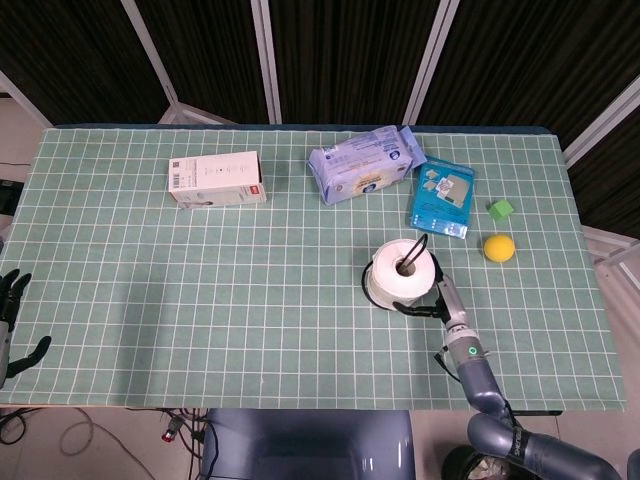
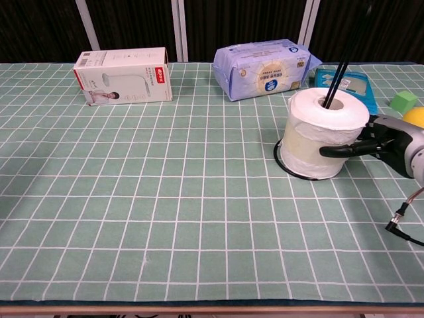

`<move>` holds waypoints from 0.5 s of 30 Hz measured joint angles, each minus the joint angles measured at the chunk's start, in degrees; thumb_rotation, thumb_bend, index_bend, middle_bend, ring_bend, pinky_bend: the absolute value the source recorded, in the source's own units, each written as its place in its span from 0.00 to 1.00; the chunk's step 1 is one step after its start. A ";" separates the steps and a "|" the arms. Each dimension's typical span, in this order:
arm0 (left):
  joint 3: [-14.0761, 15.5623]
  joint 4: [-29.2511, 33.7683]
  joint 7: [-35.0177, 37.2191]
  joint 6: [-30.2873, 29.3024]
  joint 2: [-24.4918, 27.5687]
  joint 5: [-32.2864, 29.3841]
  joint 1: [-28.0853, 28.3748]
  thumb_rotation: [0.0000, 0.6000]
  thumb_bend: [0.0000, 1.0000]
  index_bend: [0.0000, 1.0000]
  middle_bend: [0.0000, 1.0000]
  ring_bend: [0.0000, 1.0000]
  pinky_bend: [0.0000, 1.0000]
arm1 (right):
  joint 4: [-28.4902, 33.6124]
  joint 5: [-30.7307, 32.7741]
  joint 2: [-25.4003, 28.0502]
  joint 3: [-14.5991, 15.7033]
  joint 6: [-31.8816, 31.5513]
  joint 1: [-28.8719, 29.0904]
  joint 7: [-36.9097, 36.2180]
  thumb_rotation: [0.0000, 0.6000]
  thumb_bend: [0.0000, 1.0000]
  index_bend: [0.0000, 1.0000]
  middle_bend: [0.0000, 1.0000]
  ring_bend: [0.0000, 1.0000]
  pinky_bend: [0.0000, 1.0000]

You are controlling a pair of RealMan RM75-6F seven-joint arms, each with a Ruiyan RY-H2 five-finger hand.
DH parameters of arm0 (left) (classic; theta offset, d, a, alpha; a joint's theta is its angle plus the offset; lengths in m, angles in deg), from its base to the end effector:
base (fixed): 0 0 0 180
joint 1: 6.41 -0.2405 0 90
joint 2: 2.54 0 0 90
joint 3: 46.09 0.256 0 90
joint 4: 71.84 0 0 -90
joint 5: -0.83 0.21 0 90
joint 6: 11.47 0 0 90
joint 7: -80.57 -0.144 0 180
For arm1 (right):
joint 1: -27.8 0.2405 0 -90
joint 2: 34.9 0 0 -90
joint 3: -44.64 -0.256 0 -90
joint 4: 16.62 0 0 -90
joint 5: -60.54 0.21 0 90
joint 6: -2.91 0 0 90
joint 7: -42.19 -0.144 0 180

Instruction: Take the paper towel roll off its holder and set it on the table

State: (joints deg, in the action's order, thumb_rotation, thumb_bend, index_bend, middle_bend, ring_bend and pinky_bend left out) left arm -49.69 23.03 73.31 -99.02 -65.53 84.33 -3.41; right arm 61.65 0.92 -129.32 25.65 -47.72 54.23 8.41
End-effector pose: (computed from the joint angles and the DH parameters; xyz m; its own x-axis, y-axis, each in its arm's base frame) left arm -0.3117 0.1728 0.1711 0.4851 -0.0318 0.8739 0.8735 0.0637 -0.4826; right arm -0.2346 -0.3211 -0.0244 -0.6306 -0.2131 0.7463 -0.7722 0.2682 -0.5760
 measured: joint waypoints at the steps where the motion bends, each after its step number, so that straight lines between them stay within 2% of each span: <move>1: 0.00 -0.01 0.01 0.04 0.00 -0.02 0.01 1.00 0.24 0.05 0.00 0.00 0.00 | -0.11 0.20 -0.17 -0.15 0.13 0.14 0.16 1.00 0.00 0.00 0.00 0.00 0.00; 9: -0.07 -0.12 0.47 0.09 0.16 -0.18 0.01 1.00 0.24 0.05 0.00 0.00 0.00 | -1.82 2.50 -2.02 -1.85 1.21 1.48 1.22 1.00 0.00 0.00 0.01 0.01 0.00; 11: -0.08 -0.11 0.54 0.13 0.17 -0.23 0.02 1.00 0.24 0.05 0.00 0.00 0.00 | -2.11 2.89 -2.35 -2.15 1.19 1.58 1.24 1.00 0.00 0.03 0.05 0.06 0.00; 15: -0.08 -0.05 0.59 0.20 0.23 -0.27 0.04 1.00 0.24 0.05 0.00 0.00 0.00 | -2.84 3.42 -3.45 -2.93 -0.14 1.62 1.40 1.00 0.00 0.14 0.16 0.18 0.02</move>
State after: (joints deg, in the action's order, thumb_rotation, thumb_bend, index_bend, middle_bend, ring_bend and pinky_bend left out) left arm -49.77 22.98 73.91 -98.81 -65.30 84.06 -3.37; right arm 58.80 4.34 -132.77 22.72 -47.86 55.85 9.81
